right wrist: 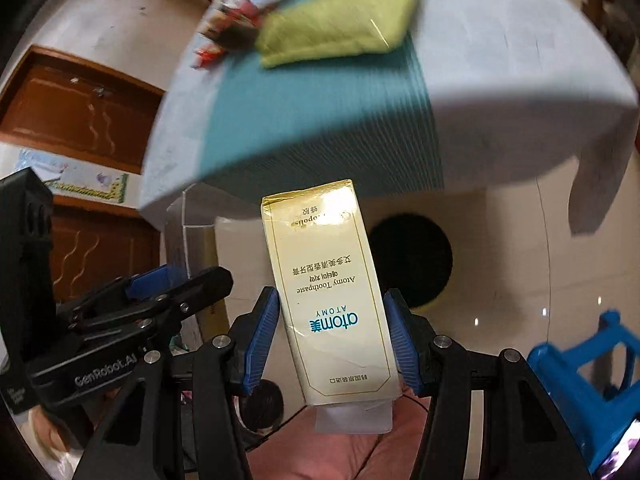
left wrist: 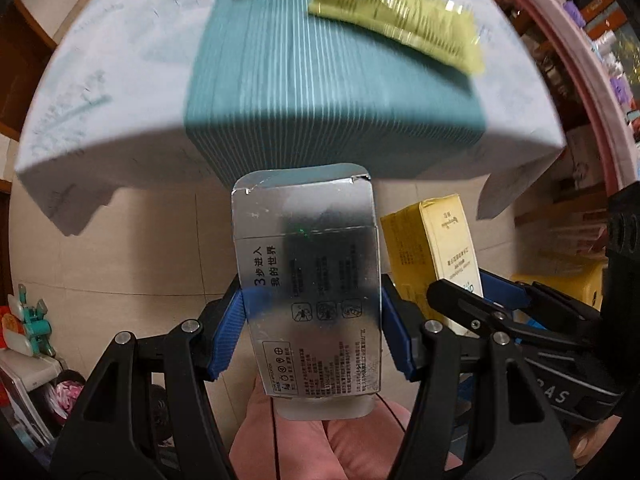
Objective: Collect trash
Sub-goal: 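Carry both boxes over the black bin and open both tools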
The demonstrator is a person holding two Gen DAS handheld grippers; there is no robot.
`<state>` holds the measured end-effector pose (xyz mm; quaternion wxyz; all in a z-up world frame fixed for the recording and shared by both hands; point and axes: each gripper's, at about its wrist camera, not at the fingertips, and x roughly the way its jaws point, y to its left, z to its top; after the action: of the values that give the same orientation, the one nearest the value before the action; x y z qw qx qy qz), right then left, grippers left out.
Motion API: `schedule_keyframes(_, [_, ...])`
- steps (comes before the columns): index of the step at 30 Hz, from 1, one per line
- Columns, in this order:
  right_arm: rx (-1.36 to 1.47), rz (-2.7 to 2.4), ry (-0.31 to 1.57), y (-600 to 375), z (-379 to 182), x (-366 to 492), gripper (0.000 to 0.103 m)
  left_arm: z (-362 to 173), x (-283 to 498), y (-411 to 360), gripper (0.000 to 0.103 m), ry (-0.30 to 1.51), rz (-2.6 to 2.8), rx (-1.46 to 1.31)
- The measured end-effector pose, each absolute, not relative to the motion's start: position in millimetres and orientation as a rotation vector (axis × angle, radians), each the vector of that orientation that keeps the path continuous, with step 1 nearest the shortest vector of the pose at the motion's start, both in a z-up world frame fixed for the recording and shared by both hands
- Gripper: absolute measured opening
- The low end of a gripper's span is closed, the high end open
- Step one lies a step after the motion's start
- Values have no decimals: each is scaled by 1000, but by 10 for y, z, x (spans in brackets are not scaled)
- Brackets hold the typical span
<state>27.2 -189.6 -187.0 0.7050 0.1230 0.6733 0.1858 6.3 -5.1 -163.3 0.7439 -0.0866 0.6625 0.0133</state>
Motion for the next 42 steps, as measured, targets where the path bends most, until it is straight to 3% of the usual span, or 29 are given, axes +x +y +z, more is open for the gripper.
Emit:
schedule_keyframes(14, [358, 230, 1568, -2065, -3954, 176, 55, -3189, 20, -181, 62, 1448, -30, -109])
schedule_keyframes(18, [420, 188, 1579, -2011, -4339, 263, 64, -3467, 1, -180, 65, 1459, -38, -107])
schedule_keyframes(22, [450, 178, 1546, -2041, -4584, 270, 78, -3593, 16, -112, 76, 1458, -37, -127])
schedule_keyframes(27, [426, 169, 1507, -2055, -4580, 223, 83, -3579, 36, -92, 77, 1450, -37, -118])
schedule_keyframes(32, [421, 148, 1480, -2004, -4184, 201, 83, -3456, 92, -18, 77, 1463, -48, -136])
schedule_keyframes(42, [395, 145, 1434, -1956, -3284, -4, 83, -2399, -128, 103, 75, 1381, -36, -144])
